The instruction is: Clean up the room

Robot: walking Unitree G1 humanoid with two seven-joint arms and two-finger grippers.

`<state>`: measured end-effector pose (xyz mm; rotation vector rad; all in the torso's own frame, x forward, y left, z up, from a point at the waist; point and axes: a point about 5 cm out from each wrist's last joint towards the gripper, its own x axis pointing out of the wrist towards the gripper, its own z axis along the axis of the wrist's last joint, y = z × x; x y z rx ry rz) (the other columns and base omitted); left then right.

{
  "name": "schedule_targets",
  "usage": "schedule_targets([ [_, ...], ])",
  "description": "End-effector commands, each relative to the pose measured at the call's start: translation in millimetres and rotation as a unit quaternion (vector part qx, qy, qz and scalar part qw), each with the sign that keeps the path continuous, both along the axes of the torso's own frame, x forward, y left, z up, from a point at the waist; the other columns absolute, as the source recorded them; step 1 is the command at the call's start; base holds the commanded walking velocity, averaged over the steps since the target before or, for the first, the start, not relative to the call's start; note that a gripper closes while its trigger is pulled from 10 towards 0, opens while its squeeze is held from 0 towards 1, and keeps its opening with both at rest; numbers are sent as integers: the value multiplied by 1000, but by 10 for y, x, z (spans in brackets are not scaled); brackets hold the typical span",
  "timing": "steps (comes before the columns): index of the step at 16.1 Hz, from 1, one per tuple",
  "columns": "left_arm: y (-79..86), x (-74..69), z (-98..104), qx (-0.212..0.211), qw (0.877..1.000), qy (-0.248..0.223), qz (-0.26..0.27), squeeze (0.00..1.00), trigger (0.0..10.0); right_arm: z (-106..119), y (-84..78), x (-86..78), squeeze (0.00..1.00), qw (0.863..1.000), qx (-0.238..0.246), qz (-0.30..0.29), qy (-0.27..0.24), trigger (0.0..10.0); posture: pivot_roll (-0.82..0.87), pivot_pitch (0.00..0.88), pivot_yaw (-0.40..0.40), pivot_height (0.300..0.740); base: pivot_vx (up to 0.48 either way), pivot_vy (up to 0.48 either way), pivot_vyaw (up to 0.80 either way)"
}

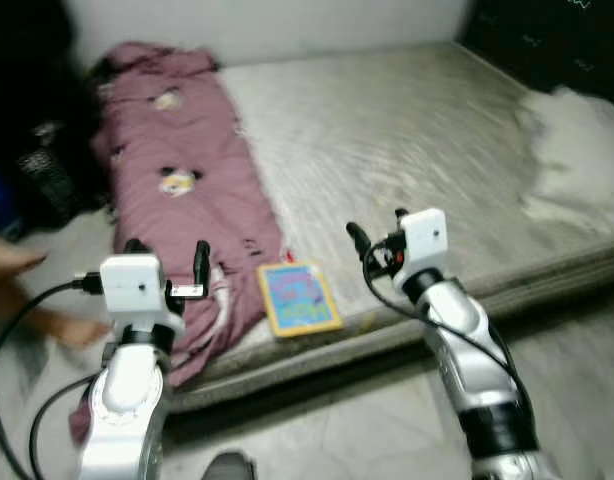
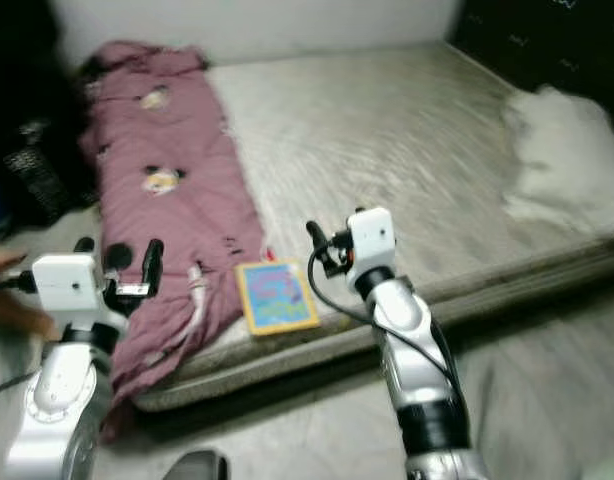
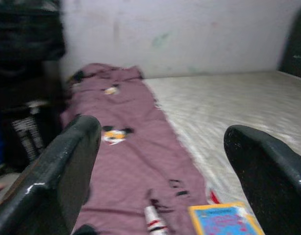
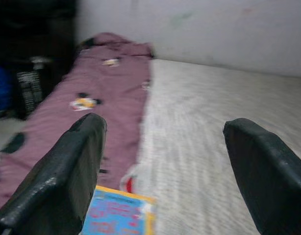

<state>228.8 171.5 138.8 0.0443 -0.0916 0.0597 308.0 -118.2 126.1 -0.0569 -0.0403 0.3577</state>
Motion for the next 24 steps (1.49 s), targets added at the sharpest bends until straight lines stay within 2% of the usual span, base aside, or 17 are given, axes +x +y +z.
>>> schedule_targets([
  [1,24,7,-3,2,1000,2,5,0,10000,31,55,7,0,1000,1,9,-8,10000,96,55,-78,740,0,0,794],
  [6,12,4,3,-2,1000,0,-1,0,10000,24,65,5,0,1000,10,9,-7,10000,98,53,-77,740,0,0,790],
  [8,-4,-5,16,-4,1000,-5,-12,0,10000,23,66,4,0,1000,16,7,-6,10000,99,52,-76,740,0,0,0],
  [13,-25,-5,31,-3,1000,-11,-24,0,10000,24,68,10,0,1000,18,7,-7,10000,98,53,-74,740,354,0,0],
  [16,-21,-2,27,-2,1000,-9,-24,0,10000,86,91,10,0,1000,11,13,-26,10000,97,53,-73,740,302,0,0],
  [21,-10,5,-2,0,1000,2,-16,0,10000,46,86,-5,0,1000,6,14,-23,10000,99,53,-71,740,0,0,0],
  [24,-17,20,5,5,1000,0,-12,0,10000,34,94,-8,0,1000,2,17,-24,10000,99,48,-69,740,0,0,681],
])
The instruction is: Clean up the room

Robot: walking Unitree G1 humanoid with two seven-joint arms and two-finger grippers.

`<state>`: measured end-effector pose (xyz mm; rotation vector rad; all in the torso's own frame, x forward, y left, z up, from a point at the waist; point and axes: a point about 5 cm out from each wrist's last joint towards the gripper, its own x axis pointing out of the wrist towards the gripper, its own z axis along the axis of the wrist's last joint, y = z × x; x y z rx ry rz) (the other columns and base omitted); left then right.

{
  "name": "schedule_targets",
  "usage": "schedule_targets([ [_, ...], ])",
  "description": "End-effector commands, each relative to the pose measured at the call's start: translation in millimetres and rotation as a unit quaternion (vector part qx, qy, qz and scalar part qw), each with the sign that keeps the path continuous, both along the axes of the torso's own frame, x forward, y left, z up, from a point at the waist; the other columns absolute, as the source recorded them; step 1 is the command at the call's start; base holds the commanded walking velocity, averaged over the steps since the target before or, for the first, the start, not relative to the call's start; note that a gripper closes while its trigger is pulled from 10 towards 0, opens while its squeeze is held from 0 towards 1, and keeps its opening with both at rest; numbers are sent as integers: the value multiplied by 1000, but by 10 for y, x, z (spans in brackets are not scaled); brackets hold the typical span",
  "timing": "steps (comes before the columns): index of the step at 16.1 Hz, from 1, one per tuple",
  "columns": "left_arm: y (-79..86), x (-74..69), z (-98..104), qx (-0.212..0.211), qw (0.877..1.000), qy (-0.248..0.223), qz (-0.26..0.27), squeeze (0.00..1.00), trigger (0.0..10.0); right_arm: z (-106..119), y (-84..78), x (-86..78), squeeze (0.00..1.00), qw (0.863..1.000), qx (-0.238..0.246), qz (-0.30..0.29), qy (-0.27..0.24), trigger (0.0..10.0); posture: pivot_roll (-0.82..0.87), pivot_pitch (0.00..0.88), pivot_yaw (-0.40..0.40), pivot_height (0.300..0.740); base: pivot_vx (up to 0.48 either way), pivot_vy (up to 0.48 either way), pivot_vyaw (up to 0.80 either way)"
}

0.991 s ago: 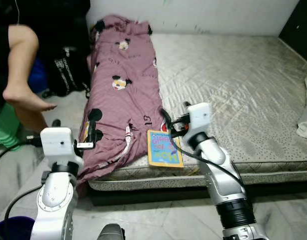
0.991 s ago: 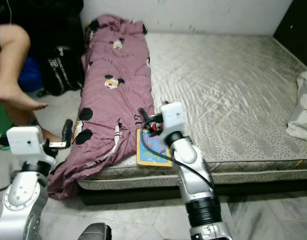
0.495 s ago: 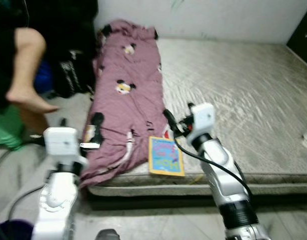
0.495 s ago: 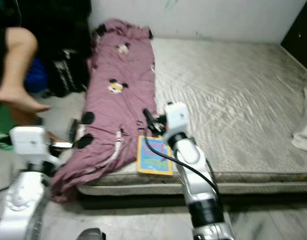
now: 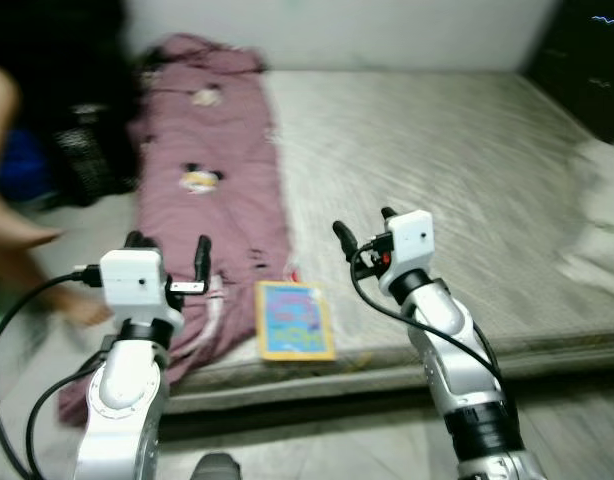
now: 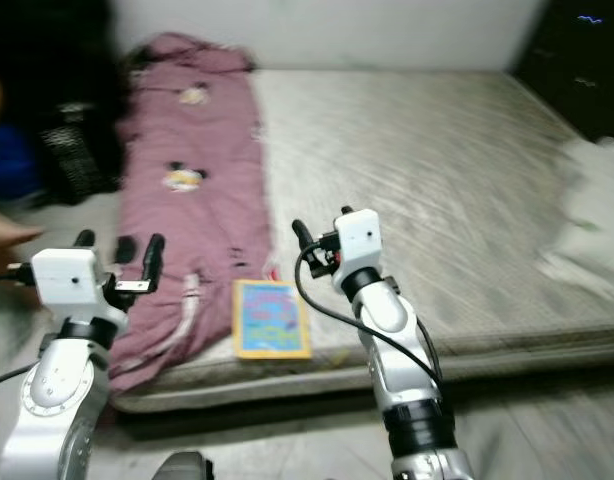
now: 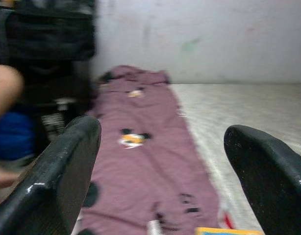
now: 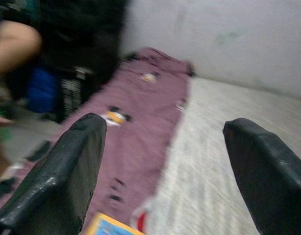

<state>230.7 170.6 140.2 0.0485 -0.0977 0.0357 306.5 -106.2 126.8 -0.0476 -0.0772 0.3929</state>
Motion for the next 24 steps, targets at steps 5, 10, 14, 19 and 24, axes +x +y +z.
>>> schedule_targets([
  [5,-27,1,-2,0,1000,0,-6,0,10000,10,-37,13,0,1000,-2,-3,-3,10000,98,45,-69,740,0,-58,462],
  [10,-36,1,0,0,1000,-3,-8,0,10000,5,-24,18,0,1000,-7,2,-4,10000,100,41,-71,740,0,-346,0],
  [14,-41,4,-3,-2,1000,-3,-10,0,10000,4,-22,23,0,1000,-10,4,-6,10000,99,39,-74,740,0,-472,0],
  [19,-28,-1,8,-13,1000,-11,-7,0,10000,-8,-17,27,0,1000,-8,5,-4,10000,99,39,-74,740,0,-89,0],
  [24,-72,-17,34,-16,999,-19,-29,0,10000,-10,-21,17,0,1000,-11,6,-6,10000,97,42,-71,740,100,0,0],
])
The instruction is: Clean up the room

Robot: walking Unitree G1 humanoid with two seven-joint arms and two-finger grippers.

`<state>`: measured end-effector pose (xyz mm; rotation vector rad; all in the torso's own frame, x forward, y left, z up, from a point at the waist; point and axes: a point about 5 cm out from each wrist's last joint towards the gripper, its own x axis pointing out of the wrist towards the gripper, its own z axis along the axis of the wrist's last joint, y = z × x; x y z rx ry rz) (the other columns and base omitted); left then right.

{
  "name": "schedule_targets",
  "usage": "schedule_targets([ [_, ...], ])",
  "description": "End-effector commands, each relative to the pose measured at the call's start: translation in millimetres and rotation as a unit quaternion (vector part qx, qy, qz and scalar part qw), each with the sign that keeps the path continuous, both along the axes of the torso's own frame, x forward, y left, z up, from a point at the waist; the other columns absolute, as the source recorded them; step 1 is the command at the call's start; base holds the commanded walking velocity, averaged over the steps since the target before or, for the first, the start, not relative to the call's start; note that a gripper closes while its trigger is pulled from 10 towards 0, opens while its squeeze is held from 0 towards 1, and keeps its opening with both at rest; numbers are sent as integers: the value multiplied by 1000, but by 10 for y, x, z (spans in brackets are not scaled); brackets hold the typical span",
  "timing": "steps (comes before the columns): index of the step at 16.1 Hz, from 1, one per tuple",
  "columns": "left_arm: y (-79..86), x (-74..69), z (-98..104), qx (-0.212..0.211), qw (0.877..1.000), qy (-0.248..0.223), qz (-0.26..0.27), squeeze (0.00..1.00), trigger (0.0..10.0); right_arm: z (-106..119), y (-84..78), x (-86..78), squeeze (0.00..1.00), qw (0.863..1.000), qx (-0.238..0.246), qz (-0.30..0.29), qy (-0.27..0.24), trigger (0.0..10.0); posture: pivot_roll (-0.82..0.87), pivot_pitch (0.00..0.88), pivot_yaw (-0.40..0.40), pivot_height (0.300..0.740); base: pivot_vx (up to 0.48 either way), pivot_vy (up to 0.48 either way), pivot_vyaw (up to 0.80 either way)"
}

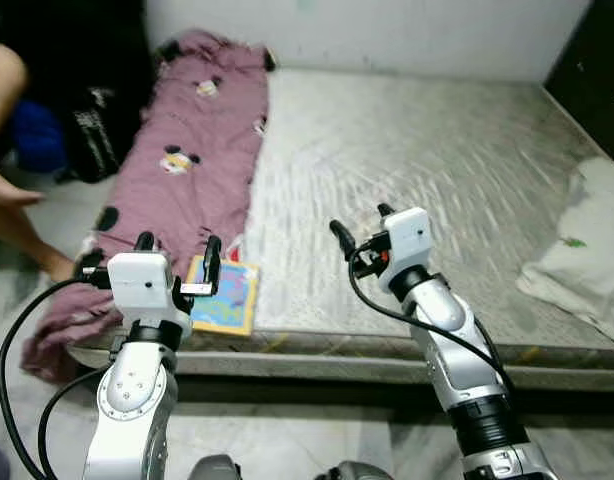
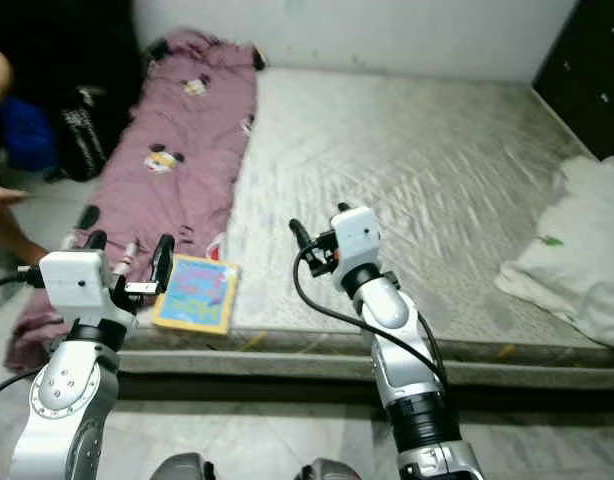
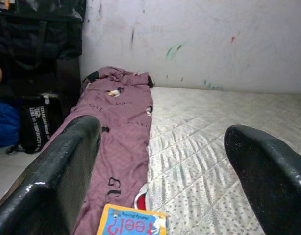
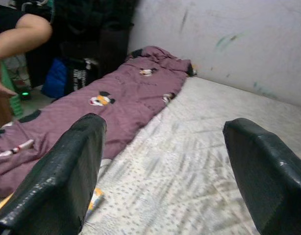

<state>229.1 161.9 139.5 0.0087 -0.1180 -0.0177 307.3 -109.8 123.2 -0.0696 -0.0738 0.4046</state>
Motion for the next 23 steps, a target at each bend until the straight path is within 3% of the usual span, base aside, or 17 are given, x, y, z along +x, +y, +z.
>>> schedule_targets([
  [1,15,-3,41,1,1000,-10,-1,0,10000,26,15,9,0,1000,0,1,-6,10000,97,42,-71,740,270,0,0],
  [12,19,-2,26,-2,1000,-7,-3,0,10000,25,19,14,0,1000,-2,-1,-9,10000,98,44,-72,740,316,0,0],
  [18,69,24,-24,4,1000,12,28,0,10000,-4,11,27,0,1000,6,-10,-3,10000,104,33,-68,740,0,0,0],
  [23,6,65,-3,-3,1000,6,14,0,10000,-34,12,119,0,999,-1,-39,14,10000,108,24,-66,740,0,-208,0],
])
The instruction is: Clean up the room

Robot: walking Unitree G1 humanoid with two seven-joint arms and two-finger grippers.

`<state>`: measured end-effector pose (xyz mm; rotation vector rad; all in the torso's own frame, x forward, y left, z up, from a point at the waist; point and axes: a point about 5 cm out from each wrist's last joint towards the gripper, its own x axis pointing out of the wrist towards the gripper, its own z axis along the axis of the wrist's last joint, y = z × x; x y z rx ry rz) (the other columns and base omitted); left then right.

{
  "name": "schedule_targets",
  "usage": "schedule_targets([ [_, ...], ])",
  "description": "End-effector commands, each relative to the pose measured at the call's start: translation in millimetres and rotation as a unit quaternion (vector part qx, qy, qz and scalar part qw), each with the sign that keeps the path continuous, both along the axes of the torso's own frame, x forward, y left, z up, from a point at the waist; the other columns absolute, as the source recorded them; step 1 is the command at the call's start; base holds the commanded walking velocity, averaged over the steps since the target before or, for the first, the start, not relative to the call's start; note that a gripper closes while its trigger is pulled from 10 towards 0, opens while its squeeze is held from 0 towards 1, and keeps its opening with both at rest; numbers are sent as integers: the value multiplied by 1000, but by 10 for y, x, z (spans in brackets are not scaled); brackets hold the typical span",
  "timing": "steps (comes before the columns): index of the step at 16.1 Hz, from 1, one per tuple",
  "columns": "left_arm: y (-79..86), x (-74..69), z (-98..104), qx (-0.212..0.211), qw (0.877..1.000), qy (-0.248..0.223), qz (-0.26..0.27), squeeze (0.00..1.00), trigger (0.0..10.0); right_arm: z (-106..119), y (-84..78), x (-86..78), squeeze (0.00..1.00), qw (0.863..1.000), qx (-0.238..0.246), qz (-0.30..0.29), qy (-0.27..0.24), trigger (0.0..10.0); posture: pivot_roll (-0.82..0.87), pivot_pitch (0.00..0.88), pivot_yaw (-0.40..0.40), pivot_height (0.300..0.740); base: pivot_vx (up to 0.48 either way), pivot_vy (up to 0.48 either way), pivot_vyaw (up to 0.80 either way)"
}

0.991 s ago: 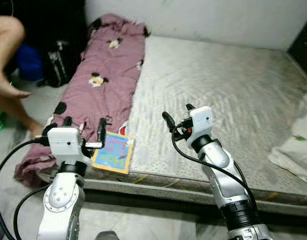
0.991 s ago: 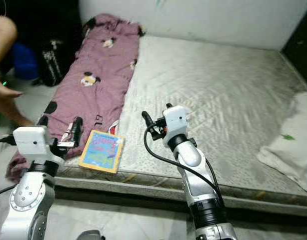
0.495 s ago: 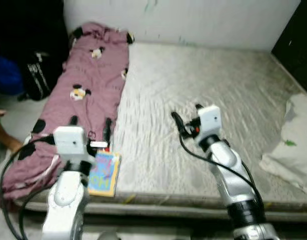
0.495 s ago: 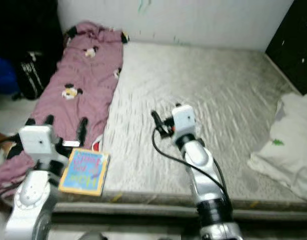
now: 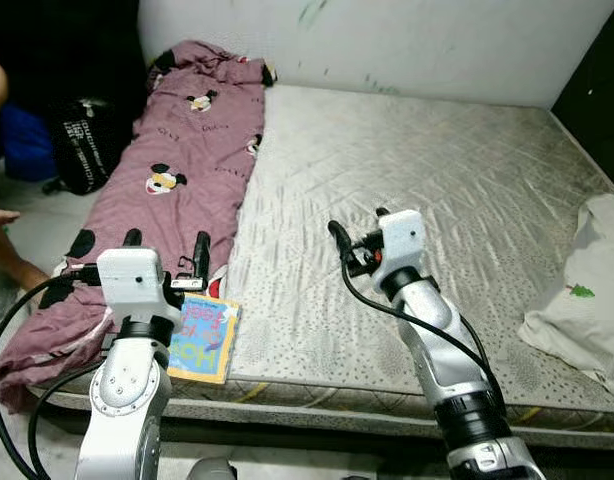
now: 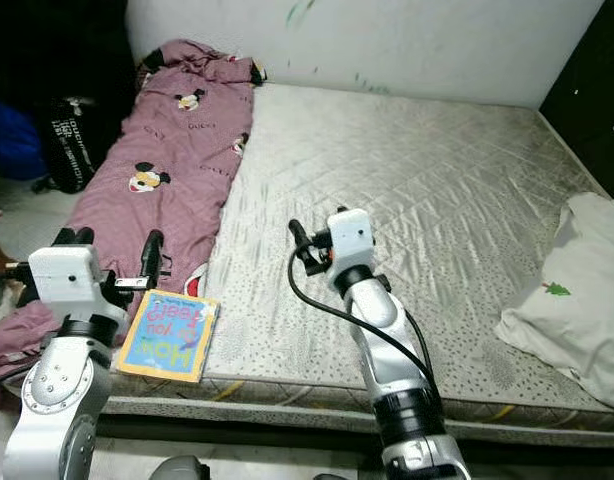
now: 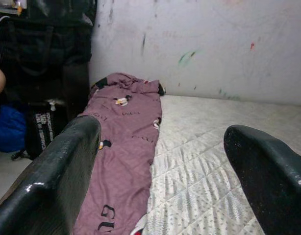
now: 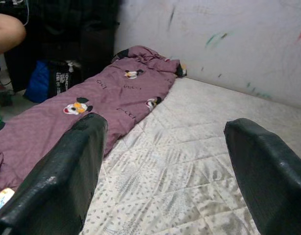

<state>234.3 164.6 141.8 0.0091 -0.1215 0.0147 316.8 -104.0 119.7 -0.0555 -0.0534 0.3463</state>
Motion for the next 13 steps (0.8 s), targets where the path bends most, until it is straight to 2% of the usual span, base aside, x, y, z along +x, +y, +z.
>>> schedule_targets([
  [1,-28,18,-30,-5,1000,8,-4,0,10000,-22,-40,27,0,1000,9,-11,14,10000,105,18,-65,740,0,-371,0],
  [4,-73,27,-53,-12,1000,11,-10,0,10000,-85,-83,61,0,998,38,-20,35,10000,110,15,-68,740,0,-370,0],
  [5,-74,26,-58,-14,1000,12,-10,0,10000,-80,-101,67,0,999,26,-30,30,10000,110,14,-67,740,0,-371,0],
  [7,-77,30,-60,-15,1000,12,-11,0,10000,-67,-105,61,0,999,36,-27,24,10000,111,12,-67,740,0,-371,0],
  [10,-73,49,-49,-16,1000,9,-10,0,10000,-96,-84,70,0,999,6,-33,28,10000,108,12,-68,740,0,-371,0],
  [13,-78,69,-35,-16,1000,4,-11,0,10000,-136,-42,75,0,998,33,-14,52,10000,104,12,-72,740,0,-371,0],
])
